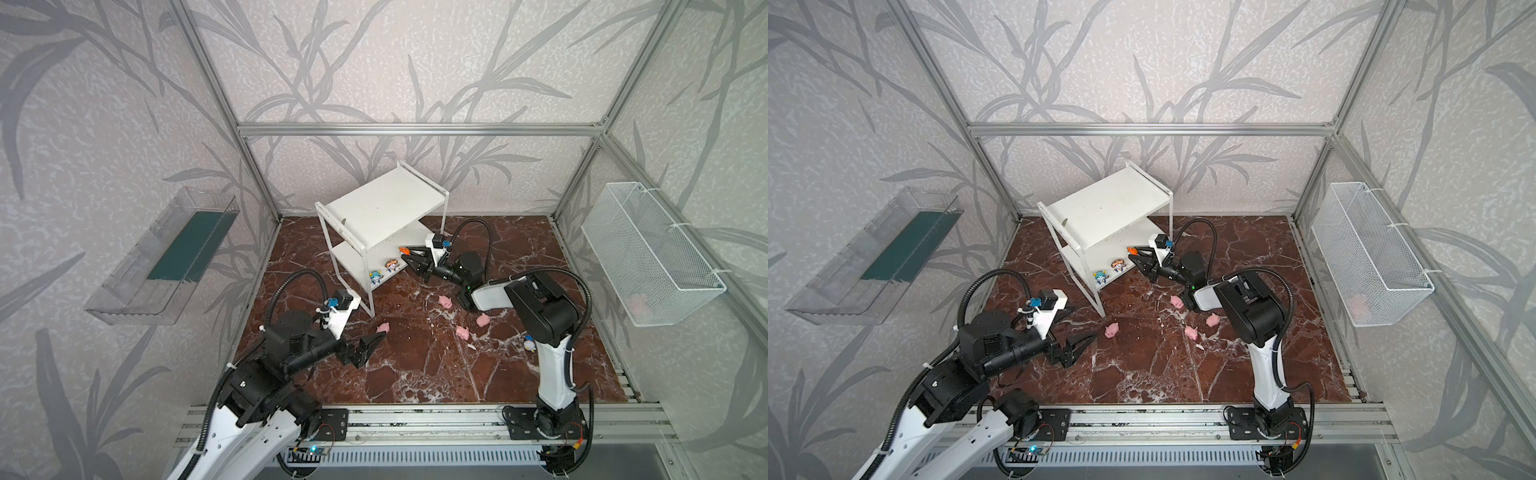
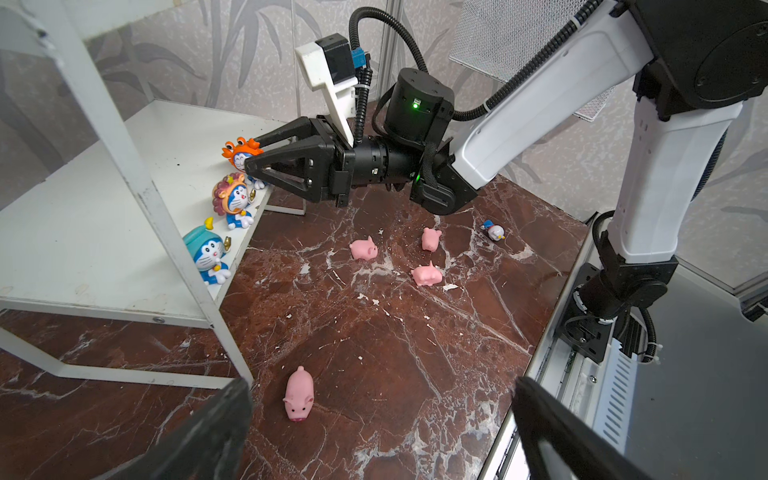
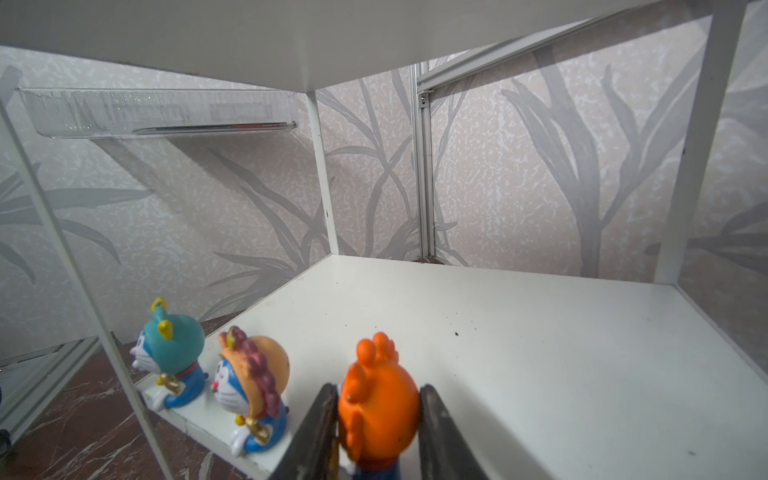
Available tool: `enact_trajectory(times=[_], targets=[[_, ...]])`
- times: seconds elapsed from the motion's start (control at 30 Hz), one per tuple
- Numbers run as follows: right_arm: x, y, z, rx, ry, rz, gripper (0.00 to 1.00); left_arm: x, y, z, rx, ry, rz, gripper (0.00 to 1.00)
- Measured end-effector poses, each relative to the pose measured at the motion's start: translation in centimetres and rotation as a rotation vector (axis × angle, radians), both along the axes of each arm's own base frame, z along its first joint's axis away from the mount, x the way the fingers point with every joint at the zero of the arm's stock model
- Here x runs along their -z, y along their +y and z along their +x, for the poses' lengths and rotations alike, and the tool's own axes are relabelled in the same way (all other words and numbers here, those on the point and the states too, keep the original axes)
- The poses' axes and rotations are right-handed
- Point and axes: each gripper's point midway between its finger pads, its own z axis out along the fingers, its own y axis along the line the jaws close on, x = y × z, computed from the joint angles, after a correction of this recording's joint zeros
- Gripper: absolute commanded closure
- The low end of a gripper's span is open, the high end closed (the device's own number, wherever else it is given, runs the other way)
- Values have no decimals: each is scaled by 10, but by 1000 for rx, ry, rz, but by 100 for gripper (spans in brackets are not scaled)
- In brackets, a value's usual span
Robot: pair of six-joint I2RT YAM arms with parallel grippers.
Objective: Place and organize the plastic toys onto the shelf
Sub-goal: 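Lower the figurine beside the other figurines and open the right gripper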
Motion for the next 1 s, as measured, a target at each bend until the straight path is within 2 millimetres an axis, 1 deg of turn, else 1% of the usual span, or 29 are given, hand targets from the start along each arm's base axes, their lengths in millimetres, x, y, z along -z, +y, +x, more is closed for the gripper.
enact_trajectory(times=[0.17,0.7,1.0], targets=[[0,-3,2,10,-1,2,60,0,-1,1,1,2,-4,1],[3,-10,3,23,-3,-3,59,-1,-1,2,8,6,-13,1],[2,-10,3,17,99,-21,56,-2,-1,2,10,7,-16,1]])
